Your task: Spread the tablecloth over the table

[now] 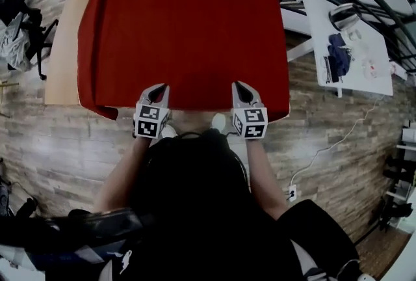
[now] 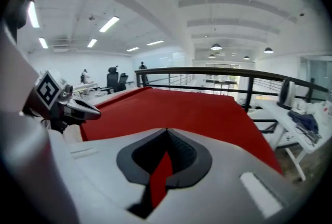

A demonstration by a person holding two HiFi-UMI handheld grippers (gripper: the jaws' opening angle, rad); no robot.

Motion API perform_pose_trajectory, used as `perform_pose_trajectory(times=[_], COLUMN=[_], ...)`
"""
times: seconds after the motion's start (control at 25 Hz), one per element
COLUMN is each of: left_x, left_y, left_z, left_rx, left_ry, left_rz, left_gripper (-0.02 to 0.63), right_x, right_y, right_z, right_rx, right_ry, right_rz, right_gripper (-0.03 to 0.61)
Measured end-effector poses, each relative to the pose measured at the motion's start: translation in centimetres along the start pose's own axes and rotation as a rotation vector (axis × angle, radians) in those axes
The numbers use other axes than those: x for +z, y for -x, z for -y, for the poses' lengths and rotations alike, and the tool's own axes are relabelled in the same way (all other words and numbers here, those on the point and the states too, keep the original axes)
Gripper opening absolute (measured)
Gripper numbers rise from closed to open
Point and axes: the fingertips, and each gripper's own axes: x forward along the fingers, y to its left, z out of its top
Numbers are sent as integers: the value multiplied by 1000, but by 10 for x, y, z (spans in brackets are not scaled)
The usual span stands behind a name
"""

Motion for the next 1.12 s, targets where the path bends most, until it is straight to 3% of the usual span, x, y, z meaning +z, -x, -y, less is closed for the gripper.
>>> perform_pose_trajectory(times=[0.16,0.32,0.6,0.8,1.12], left_x=[-24,-71,-159,-200,-197], left_y=[53,106,175,193,167], left_z=[-75,-140,-238,-293,-333], left_rx=[154,313,552,633,590], left_ry=[121,251,473,627,761], left_rz=[50,36,-18,-8,5], left_gripper=[5,7,118,123,123], right_x=[29,37,32,21,37], right_y=[-58,-87,-109,-152,-221], right_z=[-119,-226,-375,-440,-478], right_rx=[239,437,753,864,935], right_ry=[94,181,390,456,465], right_rz=[8,-30,-126,-201,-261], right_gripper=[6,6,6,6,6])
